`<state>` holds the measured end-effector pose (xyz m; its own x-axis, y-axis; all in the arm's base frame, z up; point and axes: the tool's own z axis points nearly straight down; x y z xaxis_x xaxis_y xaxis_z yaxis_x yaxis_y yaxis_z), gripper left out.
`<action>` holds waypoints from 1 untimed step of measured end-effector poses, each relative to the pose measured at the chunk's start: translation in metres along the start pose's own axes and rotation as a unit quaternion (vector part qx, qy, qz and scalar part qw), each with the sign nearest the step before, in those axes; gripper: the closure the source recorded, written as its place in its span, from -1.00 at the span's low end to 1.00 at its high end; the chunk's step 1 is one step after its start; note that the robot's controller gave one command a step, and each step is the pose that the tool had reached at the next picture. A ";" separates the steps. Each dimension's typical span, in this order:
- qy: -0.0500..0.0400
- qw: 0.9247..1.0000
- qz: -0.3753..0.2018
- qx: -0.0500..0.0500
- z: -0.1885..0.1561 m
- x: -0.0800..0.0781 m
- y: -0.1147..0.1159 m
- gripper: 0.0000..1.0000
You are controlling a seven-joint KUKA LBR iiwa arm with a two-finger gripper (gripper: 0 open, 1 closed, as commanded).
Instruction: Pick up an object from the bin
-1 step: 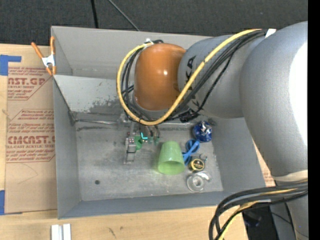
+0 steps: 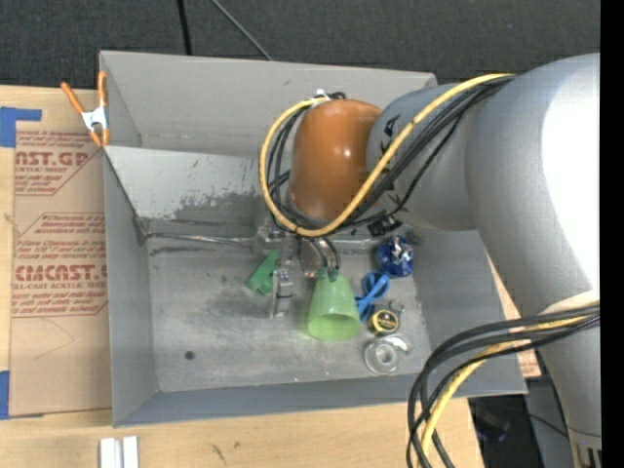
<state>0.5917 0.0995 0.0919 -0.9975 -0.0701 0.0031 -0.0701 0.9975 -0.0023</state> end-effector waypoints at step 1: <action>-0.002 0.998 -0.059 -0.001 0.023 0.008 -0.046 -1.00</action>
Offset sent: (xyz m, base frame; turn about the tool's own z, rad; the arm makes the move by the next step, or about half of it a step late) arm -0.0050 -0.0454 -0.0219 -0.1199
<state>0.5869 0.0525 0.0691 -0.9824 -0.1868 -0.0011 -0.1868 0.9824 -0.0006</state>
